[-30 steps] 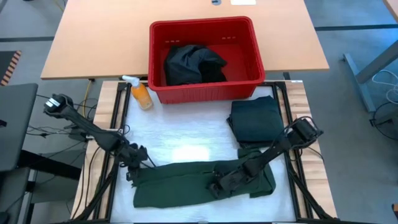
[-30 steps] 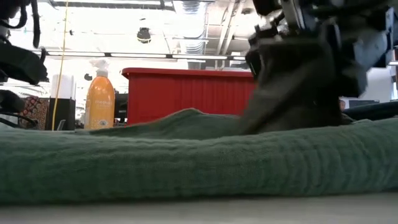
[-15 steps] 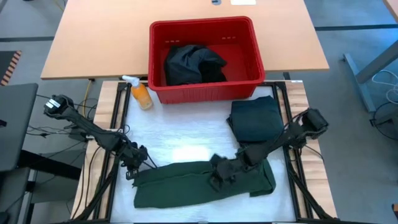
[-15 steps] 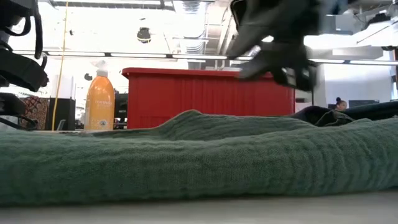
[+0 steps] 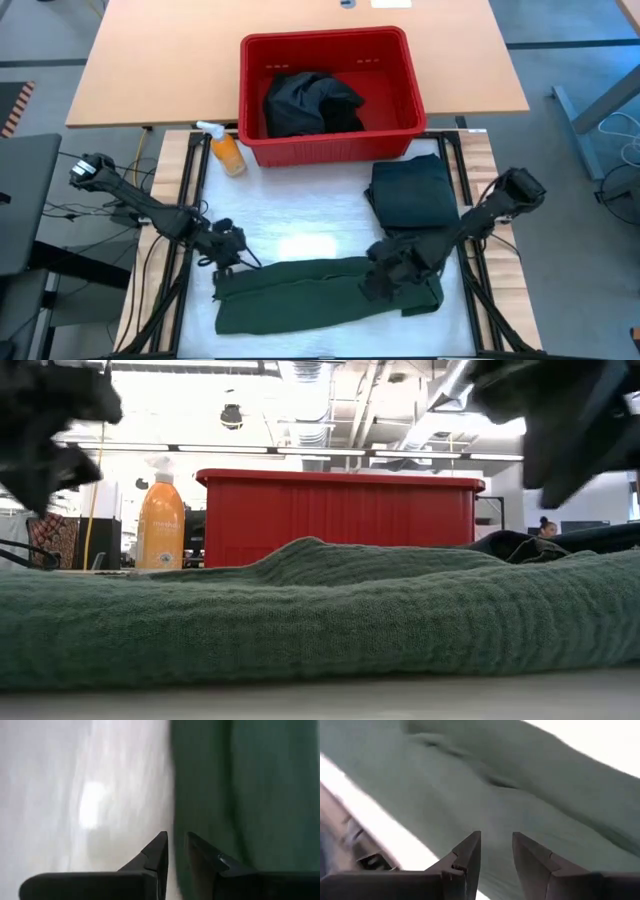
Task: Fold Laundry from Bin
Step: Fold the green shirt
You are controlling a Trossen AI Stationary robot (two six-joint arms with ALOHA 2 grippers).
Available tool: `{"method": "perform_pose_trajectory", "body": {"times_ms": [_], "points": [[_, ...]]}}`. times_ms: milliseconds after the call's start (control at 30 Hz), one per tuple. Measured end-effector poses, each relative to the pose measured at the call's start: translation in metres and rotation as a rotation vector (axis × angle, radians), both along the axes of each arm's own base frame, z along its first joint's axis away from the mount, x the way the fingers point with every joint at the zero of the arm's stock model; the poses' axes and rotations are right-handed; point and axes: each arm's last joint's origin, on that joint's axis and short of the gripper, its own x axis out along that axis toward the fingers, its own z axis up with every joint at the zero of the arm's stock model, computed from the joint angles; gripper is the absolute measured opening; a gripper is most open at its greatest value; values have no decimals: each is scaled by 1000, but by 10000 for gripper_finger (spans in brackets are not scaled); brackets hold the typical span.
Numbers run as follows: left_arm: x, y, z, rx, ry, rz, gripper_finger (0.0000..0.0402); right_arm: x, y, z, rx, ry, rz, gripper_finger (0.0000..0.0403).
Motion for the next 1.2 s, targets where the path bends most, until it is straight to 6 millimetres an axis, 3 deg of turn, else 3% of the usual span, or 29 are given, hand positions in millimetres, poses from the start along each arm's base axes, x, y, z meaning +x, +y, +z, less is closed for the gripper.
{"method": "perform_pose_trajectory", "body": {"times_ms": [267, 533, 700, 867, 1067, 1200], "points": [[32, 5, 12, -29, -265, 38, 56, -61, -6, 19, -78, 189, -278, 153], [69, 1, 10, -121, -453, 98, 90, -92, -5, 18, -100, 382, -257, 248], [88, -6, -3, -175, -489, 154, 115, -111, -7, -5, -120, 416, -231, 292], [103, -11, -12, -233, -494, 201, 123, -130, -17, -29, -103, 381, -233, 305], [129, -25, 8, -244, -543, 131, 124, -139, -22, -57, -59, 246, -245, 307], [144, -34, 20, -204, -589, 105, 124, -141, -25, -75, -63, 252, -264, 307]]}}
